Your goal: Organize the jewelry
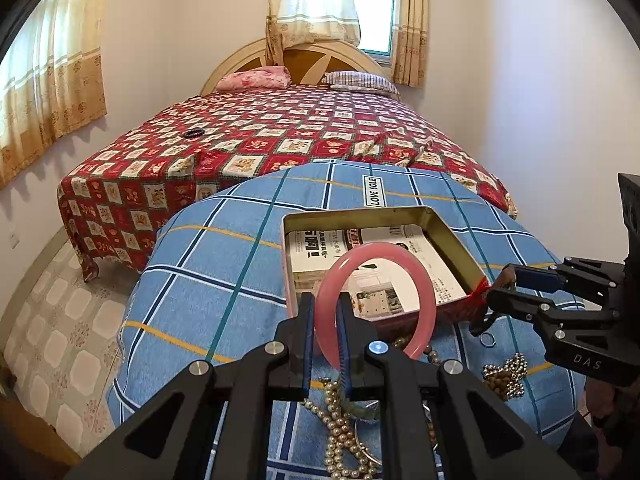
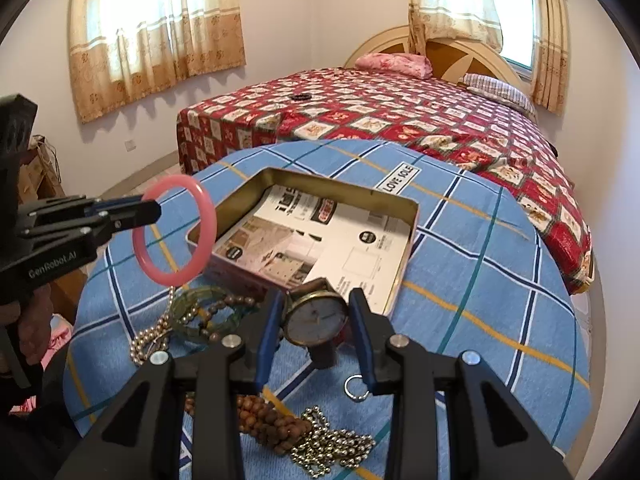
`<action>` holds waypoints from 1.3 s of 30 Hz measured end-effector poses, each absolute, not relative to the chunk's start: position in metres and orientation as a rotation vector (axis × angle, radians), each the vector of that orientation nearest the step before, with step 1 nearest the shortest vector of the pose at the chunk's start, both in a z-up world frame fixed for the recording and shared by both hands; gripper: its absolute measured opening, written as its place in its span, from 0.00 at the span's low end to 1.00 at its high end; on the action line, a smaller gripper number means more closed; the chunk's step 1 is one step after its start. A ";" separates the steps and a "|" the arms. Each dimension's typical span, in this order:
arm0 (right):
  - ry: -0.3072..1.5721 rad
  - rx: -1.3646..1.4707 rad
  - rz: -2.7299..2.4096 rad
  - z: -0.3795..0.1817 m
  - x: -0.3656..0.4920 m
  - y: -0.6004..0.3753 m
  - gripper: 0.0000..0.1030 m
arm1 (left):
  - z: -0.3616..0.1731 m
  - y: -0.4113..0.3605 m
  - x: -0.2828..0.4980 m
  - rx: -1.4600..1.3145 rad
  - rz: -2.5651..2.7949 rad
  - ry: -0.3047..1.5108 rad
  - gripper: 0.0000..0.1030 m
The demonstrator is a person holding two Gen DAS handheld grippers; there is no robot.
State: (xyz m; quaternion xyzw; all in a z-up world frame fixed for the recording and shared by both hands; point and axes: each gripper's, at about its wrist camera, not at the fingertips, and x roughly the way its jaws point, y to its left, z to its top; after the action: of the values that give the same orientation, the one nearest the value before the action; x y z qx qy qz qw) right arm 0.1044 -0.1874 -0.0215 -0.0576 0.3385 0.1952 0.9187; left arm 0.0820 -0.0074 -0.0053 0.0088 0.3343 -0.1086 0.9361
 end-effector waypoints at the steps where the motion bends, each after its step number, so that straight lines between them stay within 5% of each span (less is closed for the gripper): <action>1: 0.693 -0.118 0.399 -0.020 0.105 -0.188 0.35 | -0.004 -0.008 0.084 0.023 -0.223 0.681 0.10; 20: 0.683 -0.076 0.418 0.002 0.099 -0.196 0.35 | 0.004 -0.009 0.104 0.032 -0.235 0.672 0.10; 29: 0.819 -0.204 0.447 -0.046 0.089 -0.173 0.35 | -0.002 -0.013 0.101 0.031 -0.249 0.685 0.10; 31: 0.848 -0.203 0.464 -0.057 0.094 -0.168 0.24 | -0.002 -0.012 0.100 0.034 -0.249 0.684 0.10; 39: 0.926 -0.179 0.462 -0.080 0.107 -0.177 0.39 | -0.004 -0.008 0.099 0.018 -0.245 0.690 0.10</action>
State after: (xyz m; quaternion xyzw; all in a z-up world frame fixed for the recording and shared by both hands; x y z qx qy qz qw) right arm 0.1066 -0.1767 -0.0797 -0.0856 0.4421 0.2204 0.8652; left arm 0.0991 -0.0078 -0.0036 0.0090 0.3374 -0.1197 0.9337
